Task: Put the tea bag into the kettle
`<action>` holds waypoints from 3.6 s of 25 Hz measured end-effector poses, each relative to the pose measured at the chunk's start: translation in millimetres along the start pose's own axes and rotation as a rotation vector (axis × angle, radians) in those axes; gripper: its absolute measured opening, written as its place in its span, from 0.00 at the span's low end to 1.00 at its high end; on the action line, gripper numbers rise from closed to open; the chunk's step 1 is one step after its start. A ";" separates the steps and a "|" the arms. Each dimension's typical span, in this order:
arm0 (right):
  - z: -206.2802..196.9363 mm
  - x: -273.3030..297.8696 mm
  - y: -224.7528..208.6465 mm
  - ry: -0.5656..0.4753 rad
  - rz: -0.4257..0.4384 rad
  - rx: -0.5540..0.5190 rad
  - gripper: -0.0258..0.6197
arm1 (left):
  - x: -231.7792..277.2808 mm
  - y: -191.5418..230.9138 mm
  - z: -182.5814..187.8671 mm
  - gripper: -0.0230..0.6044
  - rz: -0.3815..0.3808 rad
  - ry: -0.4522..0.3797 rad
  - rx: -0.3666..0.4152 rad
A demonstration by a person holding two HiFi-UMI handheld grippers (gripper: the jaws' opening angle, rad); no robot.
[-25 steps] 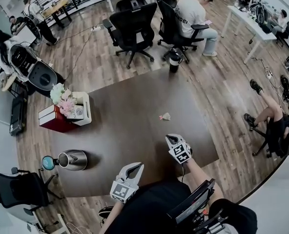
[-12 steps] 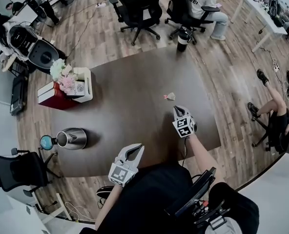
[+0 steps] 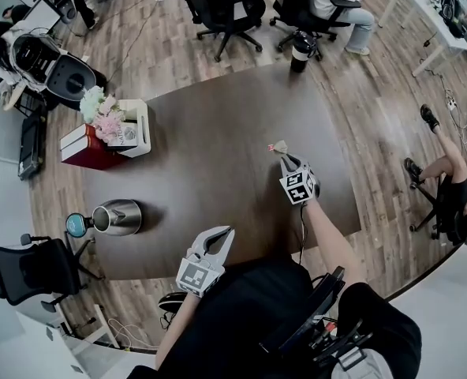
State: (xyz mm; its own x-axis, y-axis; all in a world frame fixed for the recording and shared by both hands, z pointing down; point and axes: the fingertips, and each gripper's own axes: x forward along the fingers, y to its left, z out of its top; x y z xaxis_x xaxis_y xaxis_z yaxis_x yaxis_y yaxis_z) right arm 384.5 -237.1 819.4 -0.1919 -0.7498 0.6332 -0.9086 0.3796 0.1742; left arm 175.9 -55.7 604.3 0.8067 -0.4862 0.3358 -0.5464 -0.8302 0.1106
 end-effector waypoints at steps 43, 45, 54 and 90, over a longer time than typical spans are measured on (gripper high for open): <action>-14.2 61.8 -10.9 0.127 0.077 0.144 0.09 | 6.3 21.3 -15.3 0.04 0.030 0.012 -0.021; -11.1 52.5 -4.4 0.133 0.097 0.155 0.09 | 5.6 21.0 -11.7 0.04 0.034 0.005 -0.037; -15.6 8.6 8.6 0.095 0.110 0.209 0.08 | 7.9 2.3 -7.0 0.04 -0.003 -0.002 -0.014; 93.6 -185.3 156.4 -0.300 0.324 0.263 0.08 | -15.9 -14.8 -9.1 0.04 -0.036 -0.077 0.002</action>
State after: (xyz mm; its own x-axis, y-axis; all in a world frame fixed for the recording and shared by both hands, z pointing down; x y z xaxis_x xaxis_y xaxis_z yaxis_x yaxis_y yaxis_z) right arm 243.3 -89.5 658.7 -0.5416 -0.7535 0.3727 -0.8403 0.4977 -0.2149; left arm 169.1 -33.2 605.8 0.8410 -0.4753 0.2584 -0.5160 -0.8482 0.1194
